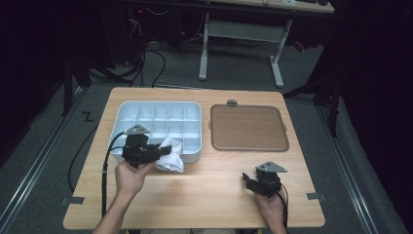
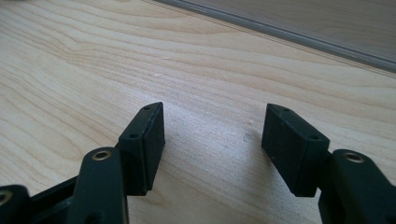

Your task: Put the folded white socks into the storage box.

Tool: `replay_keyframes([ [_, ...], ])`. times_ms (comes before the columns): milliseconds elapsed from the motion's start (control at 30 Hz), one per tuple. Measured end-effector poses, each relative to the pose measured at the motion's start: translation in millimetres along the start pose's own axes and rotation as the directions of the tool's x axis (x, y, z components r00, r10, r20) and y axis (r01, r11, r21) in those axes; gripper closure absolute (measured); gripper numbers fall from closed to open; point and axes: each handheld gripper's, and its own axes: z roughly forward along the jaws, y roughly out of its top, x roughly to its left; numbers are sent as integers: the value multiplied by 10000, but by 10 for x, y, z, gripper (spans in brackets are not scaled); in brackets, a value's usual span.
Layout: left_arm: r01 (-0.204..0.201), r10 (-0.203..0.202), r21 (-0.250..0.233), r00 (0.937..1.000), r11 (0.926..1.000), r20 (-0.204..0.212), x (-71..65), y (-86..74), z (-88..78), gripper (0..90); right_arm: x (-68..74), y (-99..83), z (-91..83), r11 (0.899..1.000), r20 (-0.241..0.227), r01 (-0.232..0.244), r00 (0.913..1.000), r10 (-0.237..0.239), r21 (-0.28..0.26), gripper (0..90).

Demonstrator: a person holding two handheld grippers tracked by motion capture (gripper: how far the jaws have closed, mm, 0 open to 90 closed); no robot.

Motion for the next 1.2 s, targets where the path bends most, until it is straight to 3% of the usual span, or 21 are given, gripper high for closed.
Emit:
replay_keyframes([
  [667,426,-447,-599,9984,9973,-352,240,374,218,736,1,-1,0,10000,9,6,10000,-6,-4,398],
  [800,679,-709,-662,9965,9955,-443,297,398,292,736,0,-1,0,10000,8,2,10000,-2,-3,399],
  [967,648,-691,-678,9956,9956,-640,359,391,357,736,2,-1,-1,10000,11,5,10000,-5,0,398],
  [1200,903,-955,-672,9924,9936,-772,477,362,393,735,2,-1,-1,10000,11,4,10000,-4,-1,398],
])
